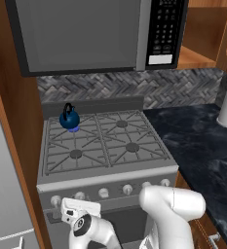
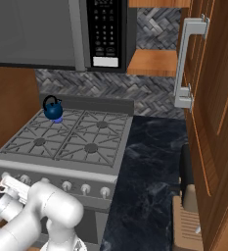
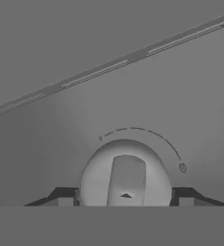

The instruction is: The kettle is done boiling. Turn off the stove, then wait for 300 timesteps before moving the kettle to the dining table.

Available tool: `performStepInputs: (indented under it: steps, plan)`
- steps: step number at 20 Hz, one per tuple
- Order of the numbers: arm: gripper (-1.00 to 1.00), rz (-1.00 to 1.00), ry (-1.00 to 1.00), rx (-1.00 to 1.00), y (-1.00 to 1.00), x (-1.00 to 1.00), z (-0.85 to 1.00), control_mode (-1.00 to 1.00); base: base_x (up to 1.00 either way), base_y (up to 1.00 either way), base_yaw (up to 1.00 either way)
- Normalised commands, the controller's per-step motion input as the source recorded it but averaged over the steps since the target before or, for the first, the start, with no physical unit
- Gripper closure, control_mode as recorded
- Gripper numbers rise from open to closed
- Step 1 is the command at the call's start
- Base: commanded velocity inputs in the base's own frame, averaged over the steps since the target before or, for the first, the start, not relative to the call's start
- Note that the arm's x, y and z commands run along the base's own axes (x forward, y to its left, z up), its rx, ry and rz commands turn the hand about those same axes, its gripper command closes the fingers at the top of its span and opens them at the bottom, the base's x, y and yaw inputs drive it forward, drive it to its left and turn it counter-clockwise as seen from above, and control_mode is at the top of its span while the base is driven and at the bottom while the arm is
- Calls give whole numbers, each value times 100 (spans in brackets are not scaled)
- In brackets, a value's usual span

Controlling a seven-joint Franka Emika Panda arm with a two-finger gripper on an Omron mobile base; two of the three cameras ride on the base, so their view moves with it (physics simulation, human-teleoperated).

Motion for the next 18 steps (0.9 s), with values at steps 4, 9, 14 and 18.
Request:
performStepInputs:
  steps: [4, 9, 14, 18]
  plan:
    - [100, -3, 0, 38, -1, -4, -10, -100, 0, 0, 0]
    - [100, -6, 0, 40, 0, 0, -10, -100, 0, 0, 0]
    - [100, -4, 0, 31, -3, 3, -7, -100, 0, 0, 0]
    - [100, 0, 0, 35, -10, 0, -16, -100, 0, 0, 0]
